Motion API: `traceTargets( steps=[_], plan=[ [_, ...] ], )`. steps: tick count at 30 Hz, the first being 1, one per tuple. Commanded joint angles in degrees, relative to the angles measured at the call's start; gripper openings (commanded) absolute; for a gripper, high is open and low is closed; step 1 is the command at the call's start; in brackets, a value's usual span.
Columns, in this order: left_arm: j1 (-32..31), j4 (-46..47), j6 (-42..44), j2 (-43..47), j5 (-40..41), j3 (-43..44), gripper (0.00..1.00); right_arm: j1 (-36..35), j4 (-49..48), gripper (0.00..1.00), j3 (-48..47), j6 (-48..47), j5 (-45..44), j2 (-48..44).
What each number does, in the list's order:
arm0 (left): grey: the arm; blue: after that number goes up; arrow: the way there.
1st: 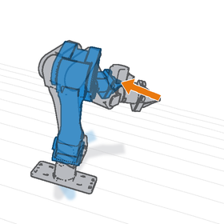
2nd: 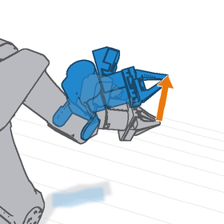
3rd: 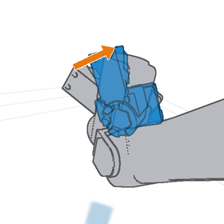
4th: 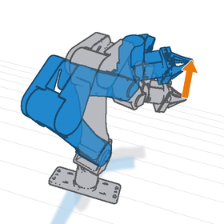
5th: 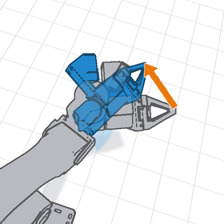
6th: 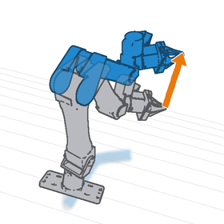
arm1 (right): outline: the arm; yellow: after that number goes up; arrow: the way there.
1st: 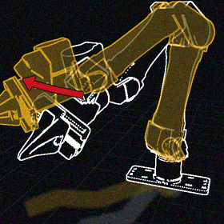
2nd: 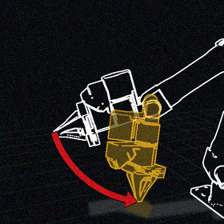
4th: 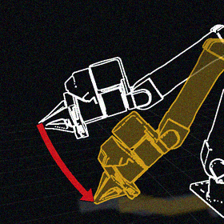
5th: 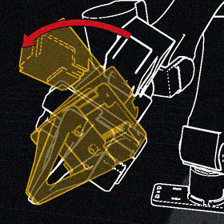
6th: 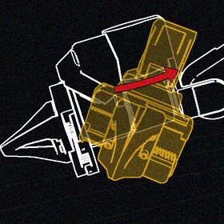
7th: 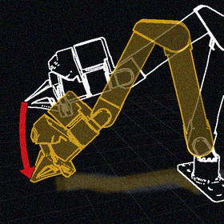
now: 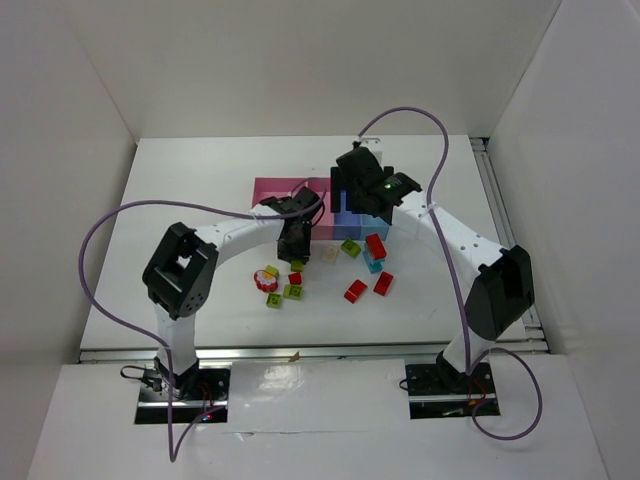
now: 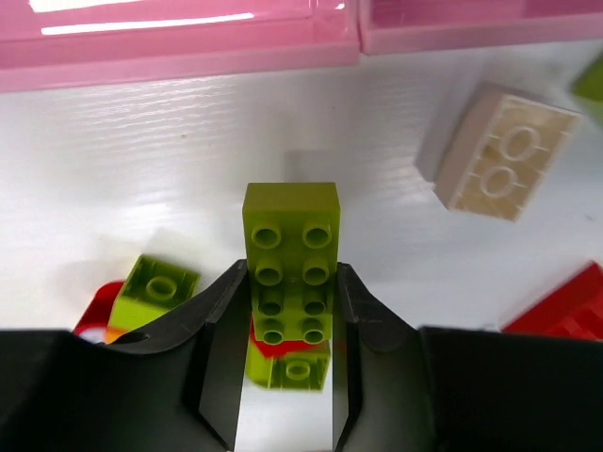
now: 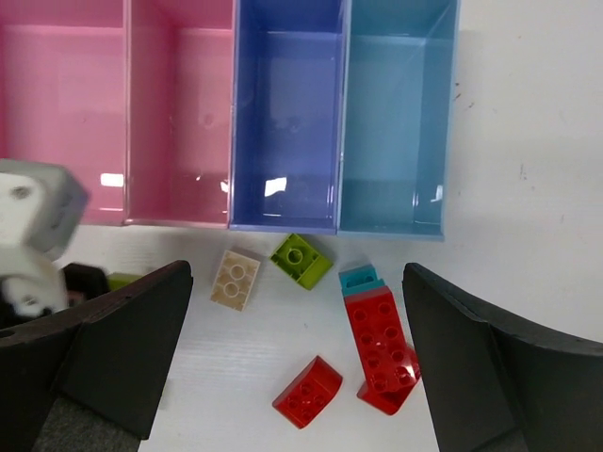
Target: Sort the legos into containers by color
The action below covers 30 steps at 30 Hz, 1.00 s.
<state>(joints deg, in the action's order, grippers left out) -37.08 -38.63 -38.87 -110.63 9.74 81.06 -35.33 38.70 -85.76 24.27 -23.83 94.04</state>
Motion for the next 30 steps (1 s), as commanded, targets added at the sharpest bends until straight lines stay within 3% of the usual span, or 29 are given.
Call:
traceTargets(
  steps=[1, 8, 16, 18, 19, 20, 21, 23, 30],
  plan=[
    [0.08, -3.64, 2.3, 6.82, 1.24, 3.93, 0.21, 0.35, 0.59, 1.0, 0.15, 1.47, -4.72, -3.68],
    [4.54, -7.16, 3.45, 8.68, 3.18, 13.06, 0.2, 0.88, 1.64, 1.0, 1.38, 3.41, -7.45, -7.81],
    [12.64, -7.16, 6.88, -4.3, 2.03, 27.82, 0.2, 0.88, 4.98, 1.0, 4.72, 5.17, -7.45, -9.48],
    [13.26, -7.69, 6.88, -6.61, 2.74, 29.76, 0.3, 0.88, 4.98, 1.0, 5.34, 5.17, -6.76, -10.01],
    [13.78, -7.69, 7.92, -7.75, 3.44, 31.86, 0.44, 0.88, 4.98, 1.0, 5.34, 5.17, -6.23, -10.02],
    [13.79, -7.69, 8.46, -10.11, 3.45, 33.01, 0.68, 0.88, 4.98, 1.0, 5.86, 5.17, -5.7, -10.54],
    [13.79, -8.21, 8.46, -11.18, 3.45, 34.33, 0.78, 0.88, 4.98, 1.0, 5.86, 5.17, -5.0, -10.54],
    [13.79, -10.05, 9.51, -12.94, 2.84, 38.1, 0.88, 0.88, 5.69, 1.0, 5.86, 5.17, -4.99, -11.07],
    [12.39, -9.1, 9.52, -5.49, -1.73, 31.63, 0.84, 0.88, 7.18, 1.0, 9.63, 6.4, -5.61, -13.18]
  ],
)
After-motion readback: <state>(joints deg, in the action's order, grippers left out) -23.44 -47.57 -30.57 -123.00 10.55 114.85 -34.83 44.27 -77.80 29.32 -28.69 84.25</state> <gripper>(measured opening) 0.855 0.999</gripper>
